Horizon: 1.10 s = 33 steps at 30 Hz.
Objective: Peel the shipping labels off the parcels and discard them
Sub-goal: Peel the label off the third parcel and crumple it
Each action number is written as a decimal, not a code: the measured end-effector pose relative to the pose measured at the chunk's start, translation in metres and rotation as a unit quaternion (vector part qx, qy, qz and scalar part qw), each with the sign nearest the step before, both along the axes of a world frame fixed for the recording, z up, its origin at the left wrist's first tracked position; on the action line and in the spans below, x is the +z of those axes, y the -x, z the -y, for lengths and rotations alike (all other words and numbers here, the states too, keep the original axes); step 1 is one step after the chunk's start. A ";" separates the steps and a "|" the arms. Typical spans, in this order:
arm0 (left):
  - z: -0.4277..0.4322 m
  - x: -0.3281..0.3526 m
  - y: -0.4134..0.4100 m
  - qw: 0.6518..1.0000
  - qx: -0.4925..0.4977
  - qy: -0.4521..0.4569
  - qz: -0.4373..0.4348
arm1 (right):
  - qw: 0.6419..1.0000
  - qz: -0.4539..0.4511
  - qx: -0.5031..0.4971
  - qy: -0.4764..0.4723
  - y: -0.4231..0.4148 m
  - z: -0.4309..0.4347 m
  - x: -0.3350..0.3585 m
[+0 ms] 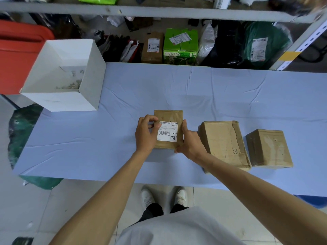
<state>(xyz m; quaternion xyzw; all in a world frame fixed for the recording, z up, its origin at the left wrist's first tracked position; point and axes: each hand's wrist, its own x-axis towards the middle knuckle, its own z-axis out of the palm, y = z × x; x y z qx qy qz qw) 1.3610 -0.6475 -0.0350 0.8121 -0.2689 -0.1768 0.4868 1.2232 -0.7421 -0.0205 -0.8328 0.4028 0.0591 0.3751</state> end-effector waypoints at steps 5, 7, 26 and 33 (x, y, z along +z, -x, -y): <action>0.001 -0.001 0.004 1.000 0.022 0.000 -0.018 | 1.000 0.005 0.007 0.014 0.002 -0.003 -0.001; 0.001 -0.001 0.005 1.000 0.028 -0.004 -0.009 | 1.000 0.007 0.006 0.020 0.003 -0.004 -0.001; 0.008 0.002 0.006 0.996 0.053 -0.064 0.017 | 0.995 0.094 -0.013 -0.043 0.008 -0.007 0.009; 0.003 0.001 0.008 0.992 0.035 -0.117 0.017 | 0.985 0.128 -0.035 -0.108 0.011 -0.016 0.002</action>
